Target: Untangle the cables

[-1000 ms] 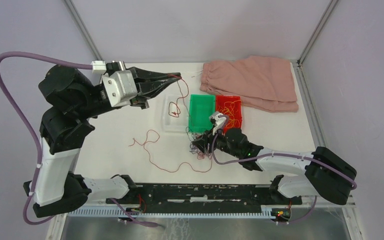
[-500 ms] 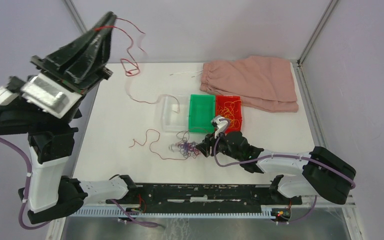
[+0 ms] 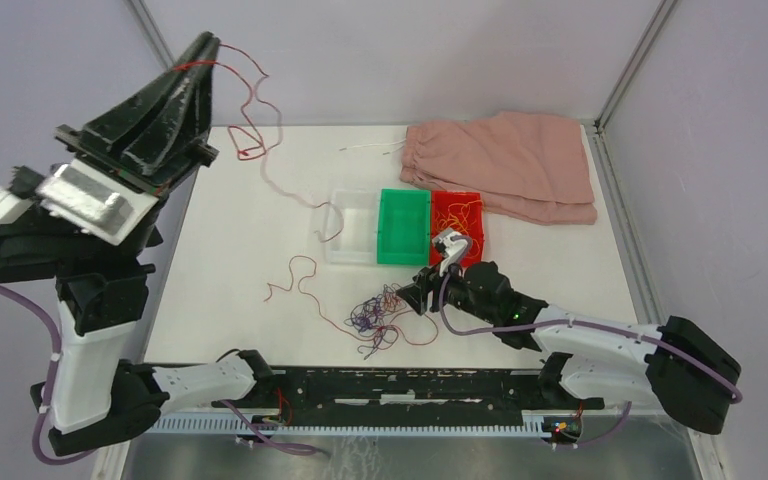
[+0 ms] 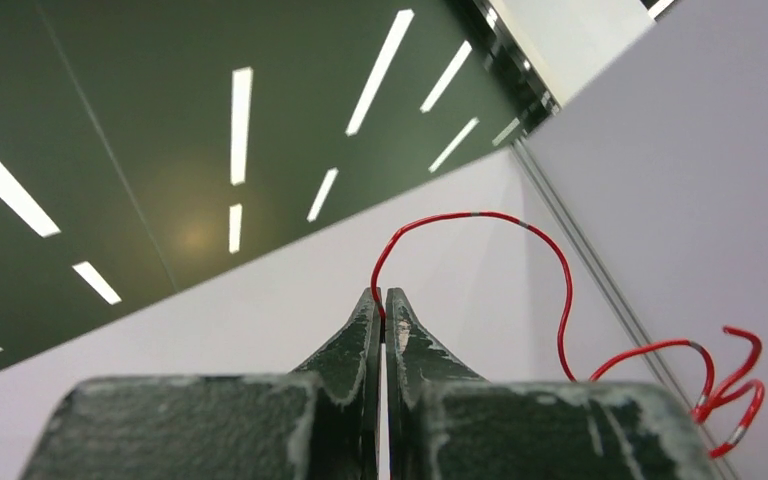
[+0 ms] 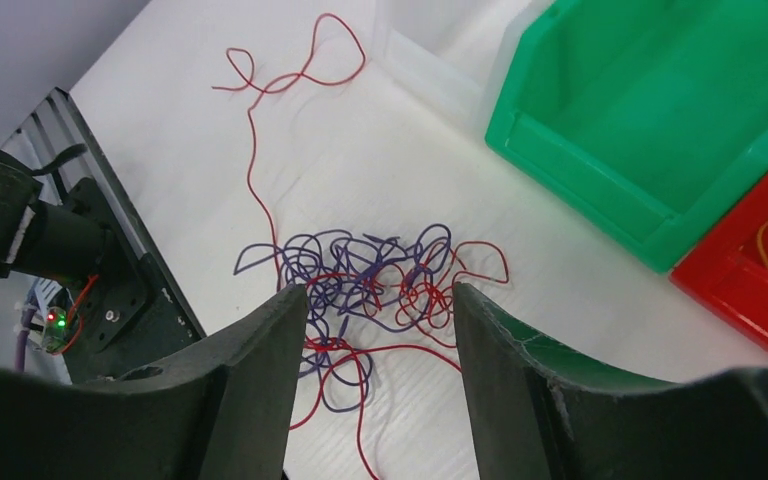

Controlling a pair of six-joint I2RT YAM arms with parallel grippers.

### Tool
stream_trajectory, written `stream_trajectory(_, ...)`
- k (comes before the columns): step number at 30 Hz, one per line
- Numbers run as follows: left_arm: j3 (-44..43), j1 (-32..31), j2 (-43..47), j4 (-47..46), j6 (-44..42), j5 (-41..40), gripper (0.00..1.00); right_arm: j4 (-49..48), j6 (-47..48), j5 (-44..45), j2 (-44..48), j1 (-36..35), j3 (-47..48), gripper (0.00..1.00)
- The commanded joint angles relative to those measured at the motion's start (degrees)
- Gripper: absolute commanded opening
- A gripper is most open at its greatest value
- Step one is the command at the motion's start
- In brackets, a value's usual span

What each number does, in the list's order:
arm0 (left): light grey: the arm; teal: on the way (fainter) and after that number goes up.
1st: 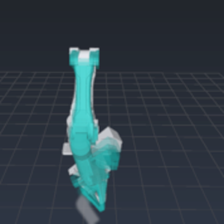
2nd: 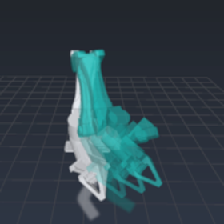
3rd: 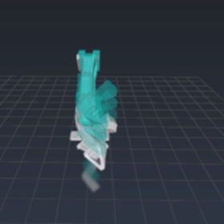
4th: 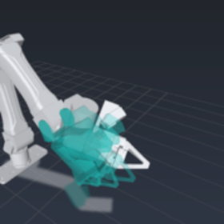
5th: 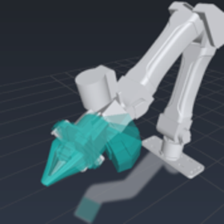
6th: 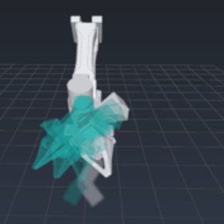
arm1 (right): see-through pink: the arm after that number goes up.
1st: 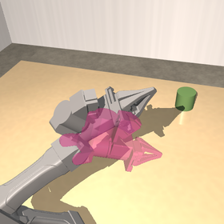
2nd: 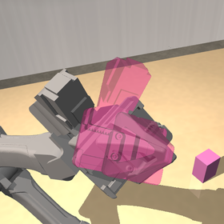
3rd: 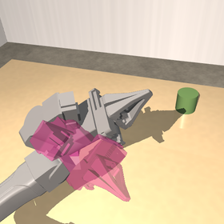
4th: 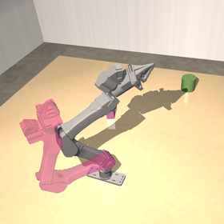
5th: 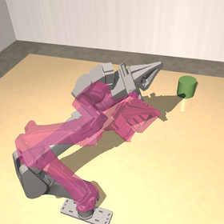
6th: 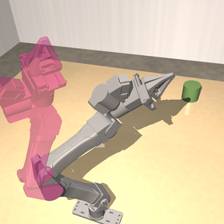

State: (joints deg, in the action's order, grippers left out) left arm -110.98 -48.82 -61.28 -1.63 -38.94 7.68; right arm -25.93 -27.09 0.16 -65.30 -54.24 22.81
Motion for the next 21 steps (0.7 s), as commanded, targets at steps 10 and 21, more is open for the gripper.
stream_trajectory(10,23.00,0.39,2.58,11.90,-7.50,-10.99,0.03,12.19,3.11,7.23,10.74,0.19,7.20,0.62)
stream_trajectory(21,36.30,16.08,-2.73,5.58,-4.50,-2.11,0.03,15.85,3.40,11.55,13.21,0.19,7.13,0.58)
